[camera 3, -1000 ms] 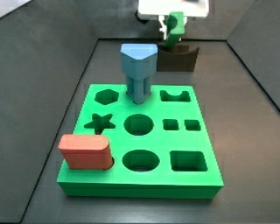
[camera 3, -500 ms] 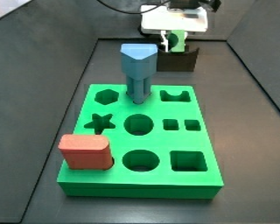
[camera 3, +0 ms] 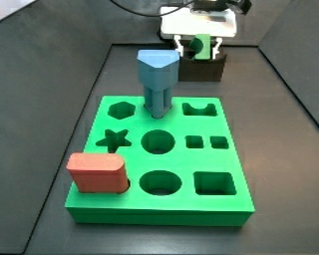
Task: Pick up the arch object. Move up. Place the arch object on the fixture. Regrasp the arch object. Move to above the board. Insert the arch object.
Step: Regrasp the arch object.
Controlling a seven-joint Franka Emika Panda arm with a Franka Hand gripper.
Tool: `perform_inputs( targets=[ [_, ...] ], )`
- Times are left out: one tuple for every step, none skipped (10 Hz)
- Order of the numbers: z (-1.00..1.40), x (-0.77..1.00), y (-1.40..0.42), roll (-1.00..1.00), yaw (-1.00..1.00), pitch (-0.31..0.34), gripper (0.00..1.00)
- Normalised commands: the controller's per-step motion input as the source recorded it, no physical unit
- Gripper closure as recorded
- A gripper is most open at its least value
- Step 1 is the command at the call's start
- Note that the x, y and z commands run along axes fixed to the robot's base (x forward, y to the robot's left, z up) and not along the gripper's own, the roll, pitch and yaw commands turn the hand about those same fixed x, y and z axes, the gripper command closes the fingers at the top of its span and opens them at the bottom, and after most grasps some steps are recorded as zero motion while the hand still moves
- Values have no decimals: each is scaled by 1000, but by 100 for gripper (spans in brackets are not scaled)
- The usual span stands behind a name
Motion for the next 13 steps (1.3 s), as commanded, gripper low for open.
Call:
perform_inputs(
  targets=[
    [1000, -15, -1, 46, -48, 12, 0],
    [1000, -23, -3, 56, -34, 15, 0],
    [1000, -30, -8, 67, -16, 23, 0],
    [1000, -33, -3, 66, -9, 31, 0],
    [921, -33, -2, 61, -6, 37, 0],
    [681, -34, -2, 54, -7, 41, 0],
    [503, -31, -1, 49, -7, 48, 0],
    [322, -26, 2, 49, -10, 53, 0],
    [970, -81, -1000, 1000, 17, 57, 0],
    [901, -76, -1000, 1000, 17, 54, 0],
    [849, -109, -1000, 1000, 16, 41, 0],
    [758, -131, -971, 1000, 15, 34, 0],
    [555, -107, -815, 1000, 15, 30, 0]
  ],
)
